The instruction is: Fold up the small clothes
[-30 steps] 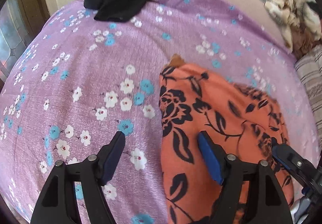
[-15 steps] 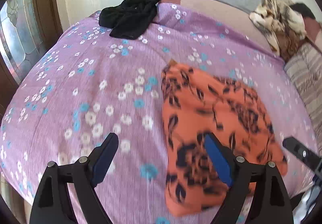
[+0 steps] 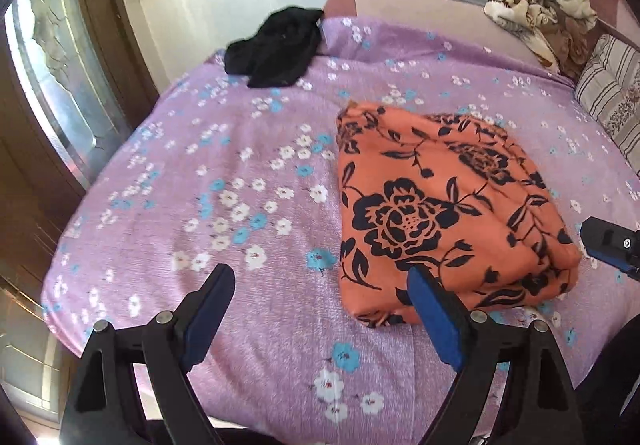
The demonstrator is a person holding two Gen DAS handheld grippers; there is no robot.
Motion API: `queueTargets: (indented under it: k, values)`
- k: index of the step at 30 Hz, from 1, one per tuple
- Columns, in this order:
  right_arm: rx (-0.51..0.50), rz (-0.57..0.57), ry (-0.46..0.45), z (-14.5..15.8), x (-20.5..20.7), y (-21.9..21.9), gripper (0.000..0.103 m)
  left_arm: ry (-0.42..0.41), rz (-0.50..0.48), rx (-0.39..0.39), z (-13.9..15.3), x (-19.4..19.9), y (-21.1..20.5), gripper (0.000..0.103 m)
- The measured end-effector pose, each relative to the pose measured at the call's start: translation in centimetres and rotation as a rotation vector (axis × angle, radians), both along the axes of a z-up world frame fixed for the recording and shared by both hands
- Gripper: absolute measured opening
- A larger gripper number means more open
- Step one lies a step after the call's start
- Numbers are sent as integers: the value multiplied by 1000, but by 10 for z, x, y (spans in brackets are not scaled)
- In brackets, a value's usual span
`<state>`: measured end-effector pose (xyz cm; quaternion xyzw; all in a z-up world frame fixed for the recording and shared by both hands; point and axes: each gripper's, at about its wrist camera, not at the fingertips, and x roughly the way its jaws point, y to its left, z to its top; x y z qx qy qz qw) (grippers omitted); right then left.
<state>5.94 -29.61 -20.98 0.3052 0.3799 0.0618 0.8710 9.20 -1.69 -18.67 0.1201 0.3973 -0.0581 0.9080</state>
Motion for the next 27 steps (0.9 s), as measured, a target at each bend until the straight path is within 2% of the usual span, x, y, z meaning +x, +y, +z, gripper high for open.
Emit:
queueTargets:
  k: [3, 7, 12, 15, 17, 18, 19, 23, 27]
  values:
    - [-66, 0, -51, 28, -14, 5, 56, -48, 8, -4, 28, -18, 1, 88]
    - [-153, -12, -130, 62, -34, 13, 61, -112, 36, -13, 62, -35, 3, 89]
    - [-250, -23, -203, 99, -59, 22, 63, -181, 49, -24, 96, -55, 6, 89]
    - [-317, -29, -229, 116, -71, 30, 67, -217, 56, -27, 112, -63, 5, 89]
    - [-335, -22, -251, 125, -79, 34, 67, -246, 60, -38, 123, -70, 6, 91]
    - [-339, -18, -258, 129, -83, 35, 68, -258, 62, -44, 127, -74, 7, 99]
    - [-340, -16, -262, 132, -87, 35, 68, -274, 63, -55, 132, -77, 7, 101]
    - [-356, -31, -288, 142, -101, 35, 68, -344, 87, -55, 150, -94, 7, 101]
    - [-380, -45, -305, 150, -112, 37, 69, -361, 74, -50, 164, -104, 6, 101]
